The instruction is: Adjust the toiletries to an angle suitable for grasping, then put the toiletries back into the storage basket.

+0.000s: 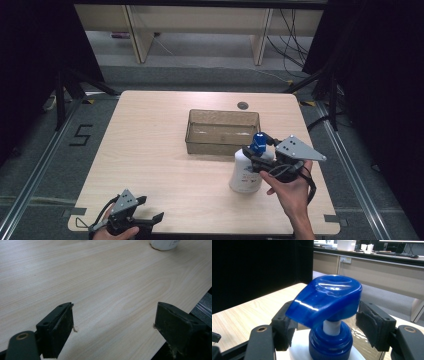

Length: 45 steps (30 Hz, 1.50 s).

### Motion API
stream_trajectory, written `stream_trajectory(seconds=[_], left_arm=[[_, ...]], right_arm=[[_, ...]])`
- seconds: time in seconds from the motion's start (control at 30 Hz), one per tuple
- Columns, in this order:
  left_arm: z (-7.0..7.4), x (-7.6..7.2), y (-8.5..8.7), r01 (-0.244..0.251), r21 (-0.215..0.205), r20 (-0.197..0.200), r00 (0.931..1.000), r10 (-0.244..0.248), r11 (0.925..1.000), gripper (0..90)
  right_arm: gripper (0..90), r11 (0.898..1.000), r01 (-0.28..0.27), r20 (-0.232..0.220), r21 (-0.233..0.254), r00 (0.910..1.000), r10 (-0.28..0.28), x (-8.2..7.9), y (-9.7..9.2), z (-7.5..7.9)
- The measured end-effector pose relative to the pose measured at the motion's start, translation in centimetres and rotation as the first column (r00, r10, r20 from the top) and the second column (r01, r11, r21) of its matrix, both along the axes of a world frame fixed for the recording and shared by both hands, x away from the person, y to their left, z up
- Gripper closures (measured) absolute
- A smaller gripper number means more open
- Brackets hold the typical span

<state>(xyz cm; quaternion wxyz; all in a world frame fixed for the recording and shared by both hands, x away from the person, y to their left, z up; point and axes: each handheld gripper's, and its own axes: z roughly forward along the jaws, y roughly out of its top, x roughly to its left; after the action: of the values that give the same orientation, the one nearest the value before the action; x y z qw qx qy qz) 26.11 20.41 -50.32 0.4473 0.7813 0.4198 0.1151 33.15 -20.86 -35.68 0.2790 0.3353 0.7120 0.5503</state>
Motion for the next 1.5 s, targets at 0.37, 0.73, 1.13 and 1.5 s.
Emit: stream_trajectory(seconds=[0.37,0.73,1.13,1.5], left_arm=[[0.12,-0.16,0.02,0.002,-0.002,0.006,1.0000,-0.002,1.0000,14.8],[0.26,-0.40,-0.06,0.009,0.012,0.014,0.9999,-0.010,0.9999,14.8],[0.16,-0.40,-0.11,0.022,0.002,0.019,0.9996,-0.022,0.9998,14.8],[0.12,-0.38,-0.06,0.021,0.004,0.012,0.9997,-0.021,0.9998,14.8]], right_arm=[[46.1,1.000,-0.002,-0.003,0.014,1.0000,0.002,0.22,0.36,0.09],[59.0,1.000,0.004,0.018,0.004,0.9998,-0.004,0.22,0.34,0.10],[61.5,1.000,0.018,0.021,0.005,0.9996,-0.018,-0.12,0.19,0.24],[61.7,0.999,0.040,0.024,0.017,0.9989,-0.040,-0.46,0.39,0.08]])
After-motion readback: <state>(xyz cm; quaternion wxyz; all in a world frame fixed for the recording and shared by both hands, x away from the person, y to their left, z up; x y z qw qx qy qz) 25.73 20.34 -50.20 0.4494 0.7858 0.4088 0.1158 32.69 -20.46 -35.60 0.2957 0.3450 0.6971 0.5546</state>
